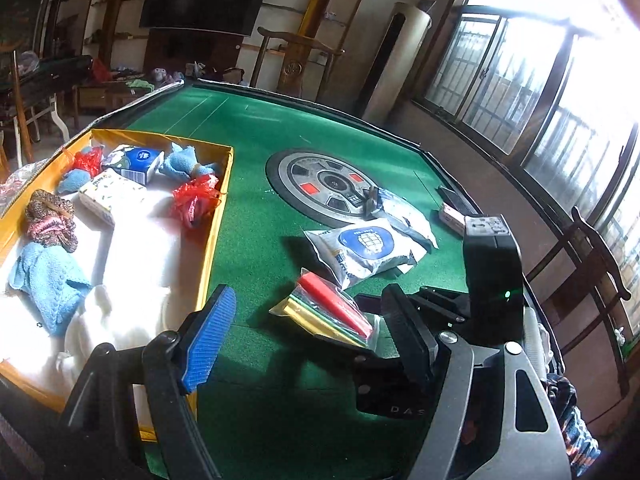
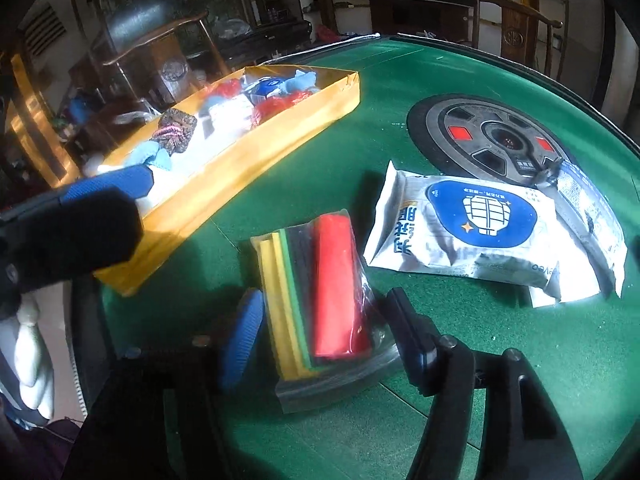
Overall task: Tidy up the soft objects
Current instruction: 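Lift the zip bag off the table with the right tool, then grasp the blue-printed white pack with left while right holds the zip bag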
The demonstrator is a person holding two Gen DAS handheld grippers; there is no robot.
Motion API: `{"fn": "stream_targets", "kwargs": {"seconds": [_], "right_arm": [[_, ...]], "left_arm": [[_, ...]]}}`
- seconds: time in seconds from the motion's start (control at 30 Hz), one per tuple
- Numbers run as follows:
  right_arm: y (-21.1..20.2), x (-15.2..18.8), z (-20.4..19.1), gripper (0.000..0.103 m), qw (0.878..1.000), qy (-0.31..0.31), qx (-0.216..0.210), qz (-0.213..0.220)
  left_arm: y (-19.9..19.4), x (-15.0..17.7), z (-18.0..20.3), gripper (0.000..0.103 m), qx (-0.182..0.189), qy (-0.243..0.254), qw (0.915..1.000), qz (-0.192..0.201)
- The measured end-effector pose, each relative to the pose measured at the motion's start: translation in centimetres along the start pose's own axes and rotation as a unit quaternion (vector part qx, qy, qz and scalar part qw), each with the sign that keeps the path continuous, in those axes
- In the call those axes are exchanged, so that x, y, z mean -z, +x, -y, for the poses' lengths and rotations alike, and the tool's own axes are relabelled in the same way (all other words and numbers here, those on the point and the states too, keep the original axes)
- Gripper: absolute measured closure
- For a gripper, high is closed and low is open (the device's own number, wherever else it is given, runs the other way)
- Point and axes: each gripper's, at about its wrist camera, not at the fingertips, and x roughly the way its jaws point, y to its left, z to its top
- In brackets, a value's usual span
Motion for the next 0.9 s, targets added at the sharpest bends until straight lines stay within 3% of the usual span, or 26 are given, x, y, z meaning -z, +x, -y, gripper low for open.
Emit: {"fn": "stream_targets", "kwargs": {"seconds": [0.03, 0.07, 0.1, 0.17, 0.3, 0.43, 0.57, 0.7, 0.8, 0.9], "right_arm": [[0.3, 0.0, -0.6, 0.045, 1.000, -0.011, 0.010, 0.000], [0.5, 0.1, -1.0, 0.061, 1.000, -0.021, 0.023, -0.001], [0.7, 0.1, -1.5, 0.070, 0.999, -0.032, 0.039, -0.002], [0.7, -0.2, -1.7, 0.074, 0.998, -0.024, 0.061, -0.005], [-1.1, 0.4, 0.0, 0.075, 0.998, 0.033, 0.054, -0.010], [-6.2, 2.9, 3.3, 0.075, 0.990, 0.108, 0.067, 0.057], [-10.8, 5.3, 8.4, 0.075, 0.967, 0.194, 0.085, 0.139], [-13.9, 7.5, 13.0, 0.075, 0.932, 0.283, 0.093, 0.205], [-14.7, 8.9, 15.5, 0.074, 0.908, 0.339, 0.084, 0.230], [-15.3, 9.8, 16.9, 0.074, 0.892, 0.372, 0.093, 0.240]], "left_arm": [[-0.2, -0.2, -0.1, 0.028, -0.004, 0.000, 1.0000, 0.003], [-0.4, -0.4, -0.2, 0.028, -0.006, 0.001, 1.0000, 0.005], [-0.6, -0.6, -0.2, 0.028, -0.007, 0.003, 1.0000, 0.006], [-1.0, -1.1, 0.1, 0.028, -0.008, 0.014, 0.9998, 0.008], [-0.9, -2.0, 1.1, 0.028, -0.015, 0.051, 0.9985, 0.012], [0.9, -2.6, 2.3, 0.028, -0.010, 0.068, 0.9977, -0.001], [3.4, -3.1, 4.0, 0.028, 0.000, 0.073, 0.9971, -0.021], [6.0, -3.7, 6.7, 0.028, 0.009, 0.093, 0.9946, -0.043], [8.2, -4.4, 9.2, 0.028, 0.015, 0.127, 0.9904, -0.053], [11.3, -5.2, 11.6, 0.028, 0.015, 0.155, 0.9858, -0.064]]}}
